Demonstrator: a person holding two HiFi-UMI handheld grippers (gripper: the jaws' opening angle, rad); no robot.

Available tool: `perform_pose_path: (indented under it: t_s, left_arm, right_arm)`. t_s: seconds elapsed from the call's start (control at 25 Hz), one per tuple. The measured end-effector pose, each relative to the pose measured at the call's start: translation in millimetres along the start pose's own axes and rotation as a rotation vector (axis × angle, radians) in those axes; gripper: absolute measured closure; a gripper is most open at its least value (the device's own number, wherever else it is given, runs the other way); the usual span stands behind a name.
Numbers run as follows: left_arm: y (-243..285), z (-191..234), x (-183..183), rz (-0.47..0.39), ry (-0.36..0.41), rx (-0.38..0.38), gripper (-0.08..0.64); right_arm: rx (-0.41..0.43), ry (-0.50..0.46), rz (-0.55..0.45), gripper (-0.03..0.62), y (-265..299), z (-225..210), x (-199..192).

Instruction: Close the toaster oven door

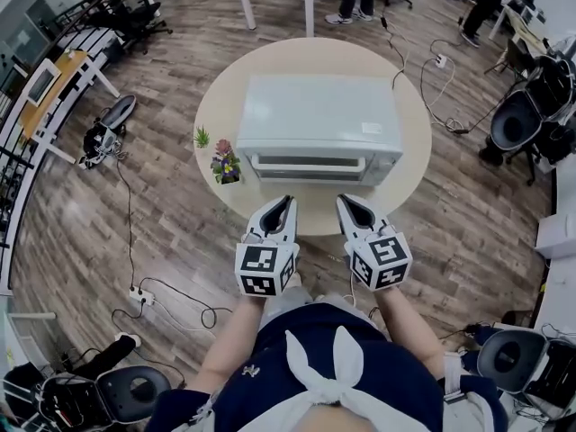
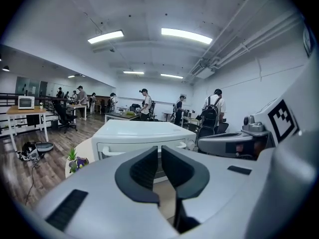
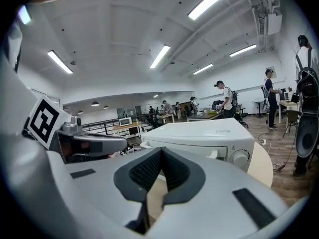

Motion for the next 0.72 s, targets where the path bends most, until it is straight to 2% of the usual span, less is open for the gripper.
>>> perform_pose_path:
  t_s: [0.72]
  left_arm:
    - [-16, -3, -2, -0.009, -0.014, 0.014, 0.524]
  right_arm:
    - [0.012, 0.014, -0.001, 0.59, -10, 8, -2]
Point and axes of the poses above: the fingertips, and each gripper's own axes: y forward along the fingers, z to its left, x out of its top, the point moved 6 cm from there along -y, backward along the fingers, and after that the axes turned 5 degrees about -x, right-handed, at the moved point
